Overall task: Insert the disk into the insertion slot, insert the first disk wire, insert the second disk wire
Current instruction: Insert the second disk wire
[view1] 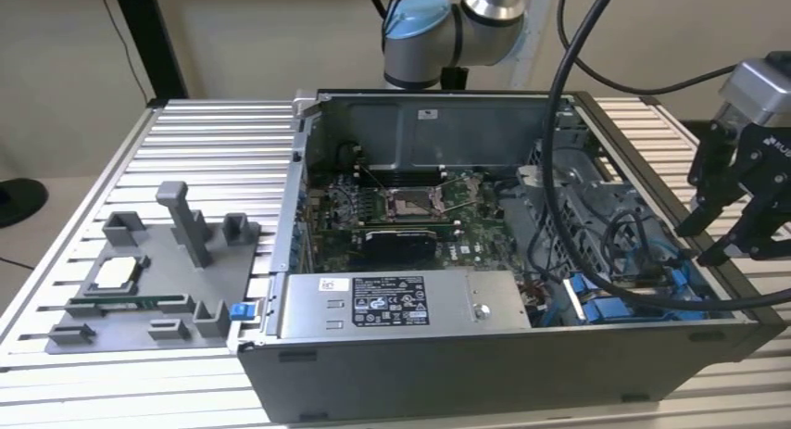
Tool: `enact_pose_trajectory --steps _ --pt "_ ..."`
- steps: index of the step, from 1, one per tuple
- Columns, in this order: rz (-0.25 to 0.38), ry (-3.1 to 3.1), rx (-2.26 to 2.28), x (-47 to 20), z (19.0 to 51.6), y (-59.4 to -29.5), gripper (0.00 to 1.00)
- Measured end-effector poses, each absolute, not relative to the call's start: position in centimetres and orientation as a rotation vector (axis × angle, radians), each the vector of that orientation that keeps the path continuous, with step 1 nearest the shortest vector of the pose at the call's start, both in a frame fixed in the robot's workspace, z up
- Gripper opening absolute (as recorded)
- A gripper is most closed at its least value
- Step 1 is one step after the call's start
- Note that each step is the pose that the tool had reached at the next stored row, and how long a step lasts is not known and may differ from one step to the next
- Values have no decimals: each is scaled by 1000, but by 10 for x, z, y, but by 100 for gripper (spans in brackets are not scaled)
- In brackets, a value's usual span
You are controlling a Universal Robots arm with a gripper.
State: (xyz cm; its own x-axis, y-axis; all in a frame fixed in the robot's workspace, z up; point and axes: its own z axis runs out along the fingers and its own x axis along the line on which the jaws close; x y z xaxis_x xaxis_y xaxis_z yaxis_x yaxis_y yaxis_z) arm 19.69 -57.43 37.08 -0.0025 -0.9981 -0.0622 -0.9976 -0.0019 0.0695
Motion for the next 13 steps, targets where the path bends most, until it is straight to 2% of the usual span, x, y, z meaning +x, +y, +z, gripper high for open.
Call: enact_pose_trajectory --steps 13 --pt "-139 -2219 2219 195 367 -574 100"
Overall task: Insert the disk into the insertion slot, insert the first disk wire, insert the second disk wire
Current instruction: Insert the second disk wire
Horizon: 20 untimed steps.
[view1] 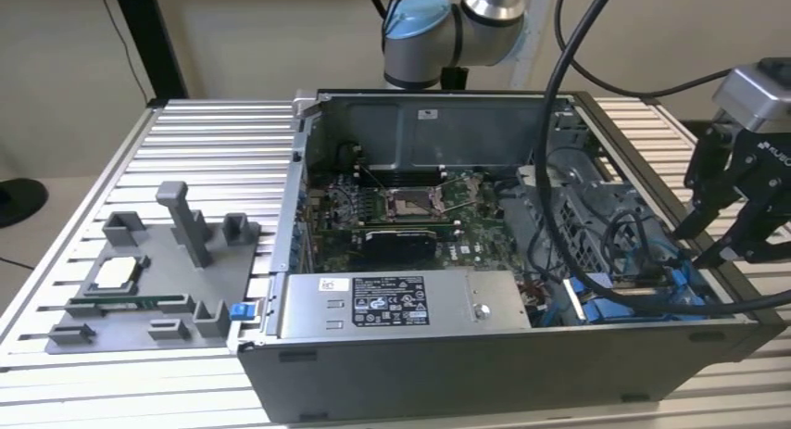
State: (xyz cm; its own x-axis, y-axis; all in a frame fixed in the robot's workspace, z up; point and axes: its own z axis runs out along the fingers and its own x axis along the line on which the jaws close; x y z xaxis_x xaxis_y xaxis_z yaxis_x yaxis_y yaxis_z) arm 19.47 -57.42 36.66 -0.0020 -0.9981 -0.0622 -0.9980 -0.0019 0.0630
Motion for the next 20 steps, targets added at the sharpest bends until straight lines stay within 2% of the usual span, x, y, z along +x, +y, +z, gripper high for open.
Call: enact_pose_trajectory --steps 14,20 --pt "-124 -2163 2298 193 359 -574 100" --pt "-155 -2196 2344 193 359 -574 100"
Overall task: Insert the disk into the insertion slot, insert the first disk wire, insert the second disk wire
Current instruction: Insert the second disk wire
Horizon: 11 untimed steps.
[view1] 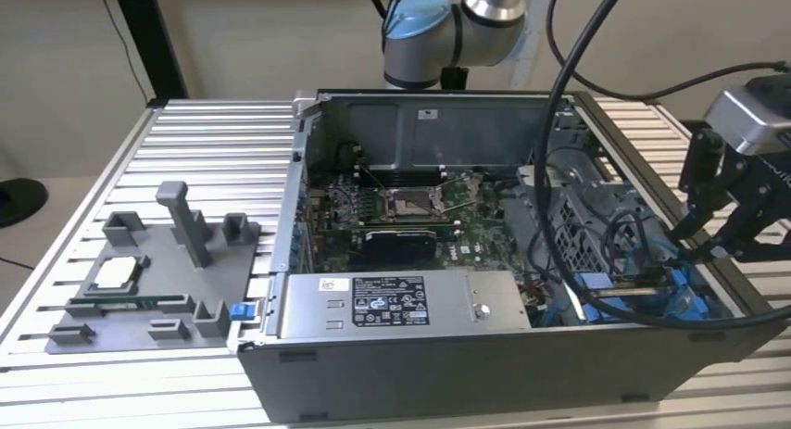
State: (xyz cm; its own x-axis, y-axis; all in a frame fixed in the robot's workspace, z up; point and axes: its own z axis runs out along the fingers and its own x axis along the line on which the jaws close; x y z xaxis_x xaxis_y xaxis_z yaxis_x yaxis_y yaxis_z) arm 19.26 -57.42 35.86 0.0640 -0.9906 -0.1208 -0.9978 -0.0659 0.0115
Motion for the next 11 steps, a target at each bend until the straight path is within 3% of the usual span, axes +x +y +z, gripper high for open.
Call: enact_pose_trajectory --steps 11 --pt "180 2072 -2213 190 359 -587 100"
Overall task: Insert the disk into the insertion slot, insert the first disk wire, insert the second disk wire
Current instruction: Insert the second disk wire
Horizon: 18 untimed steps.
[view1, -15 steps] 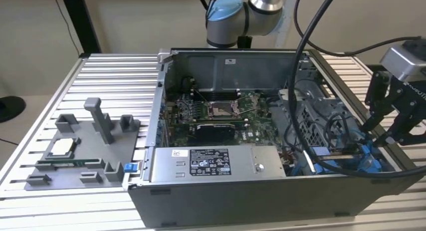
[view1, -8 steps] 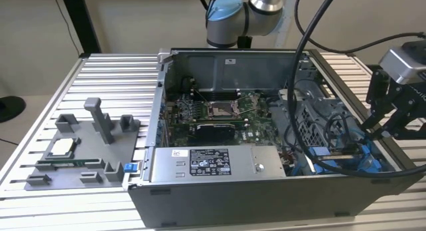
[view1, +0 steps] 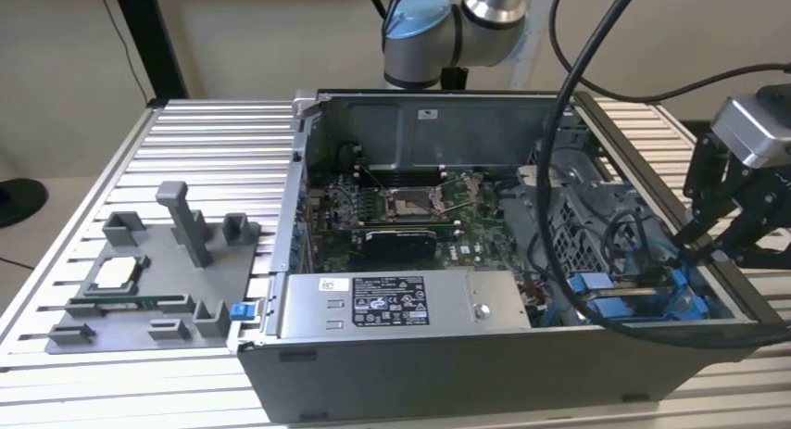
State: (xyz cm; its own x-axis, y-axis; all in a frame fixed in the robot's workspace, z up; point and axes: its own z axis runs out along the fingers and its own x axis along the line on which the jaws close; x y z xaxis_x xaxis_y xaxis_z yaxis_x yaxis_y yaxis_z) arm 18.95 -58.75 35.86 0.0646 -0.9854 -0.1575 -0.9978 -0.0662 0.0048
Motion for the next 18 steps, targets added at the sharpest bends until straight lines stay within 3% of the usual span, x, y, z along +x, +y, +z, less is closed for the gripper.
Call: enact_pose_trajectory --steps 11,12,18 --pt "214 2043 -2185 187 356 -590 100" --pt "215 2042 -2183 187 356 -590 0" --pt "221 2037 -2178 186 355 -590 0"
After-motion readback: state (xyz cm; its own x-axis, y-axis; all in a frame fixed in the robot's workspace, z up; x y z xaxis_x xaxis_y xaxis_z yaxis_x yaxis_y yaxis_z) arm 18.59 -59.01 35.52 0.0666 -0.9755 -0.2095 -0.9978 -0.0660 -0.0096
